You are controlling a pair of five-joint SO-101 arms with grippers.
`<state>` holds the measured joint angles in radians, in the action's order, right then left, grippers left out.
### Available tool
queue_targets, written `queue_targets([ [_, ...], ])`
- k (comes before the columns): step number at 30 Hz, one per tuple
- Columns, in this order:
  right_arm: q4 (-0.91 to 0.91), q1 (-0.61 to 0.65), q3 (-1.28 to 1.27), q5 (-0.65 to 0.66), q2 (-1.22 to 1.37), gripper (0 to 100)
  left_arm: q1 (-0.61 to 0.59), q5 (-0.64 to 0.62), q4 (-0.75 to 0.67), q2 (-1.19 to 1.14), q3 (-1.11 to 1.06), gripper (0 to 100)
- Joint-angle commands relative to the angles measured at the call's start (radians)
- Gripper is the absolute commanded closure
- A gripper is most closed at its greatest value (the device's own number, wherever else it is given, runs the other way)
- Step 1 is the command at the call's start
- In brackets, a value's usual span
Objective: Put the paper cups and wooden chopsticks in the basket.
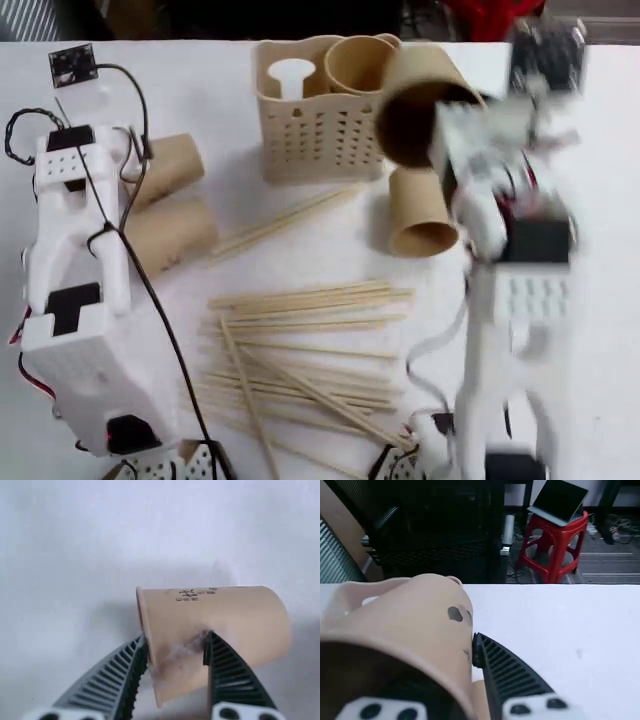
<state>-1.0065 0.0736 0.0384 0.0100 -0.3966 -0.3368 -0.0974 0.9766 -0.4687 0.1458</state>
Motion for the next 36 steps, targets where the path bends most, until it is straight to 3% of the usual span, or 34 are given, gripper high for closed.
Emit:
queue_targets([
  [1, -0.054, 0.053, 0.324, -0.043, 0.251, 98.4, 0.044, 0.014, 0.008, -0.061, -0.011, 81],
  [9, -0.266, 0.074, 0.867, -0.103, 0.691, 98.4, 0.045, 0.014, 0.008, -0.061, -0.008, 81],
  [18, -0.404, 0.071, 1.175, -0.120, 0.981, 97.9, 0.045, 0.014, 0.008, -0.059, -0.009, 81],
  [25, -0.486, 0.068, 1.292, -0.120, 1.026, 79.0, 0.045, 0.014, 0.003, -0.059, -0.009, 81],
  [30, -0.400, 0.076, 1.312, -0.112, 1.030, 64.1, 0.045, 0.014, 0.003, -0.059, -0.009, 81],
  [36, -0.340, 0.074, 1.310, -0.109, 1.055, 60.8, 0.045, 0.014, 0.003, -0.059, -0.008, 81],
])
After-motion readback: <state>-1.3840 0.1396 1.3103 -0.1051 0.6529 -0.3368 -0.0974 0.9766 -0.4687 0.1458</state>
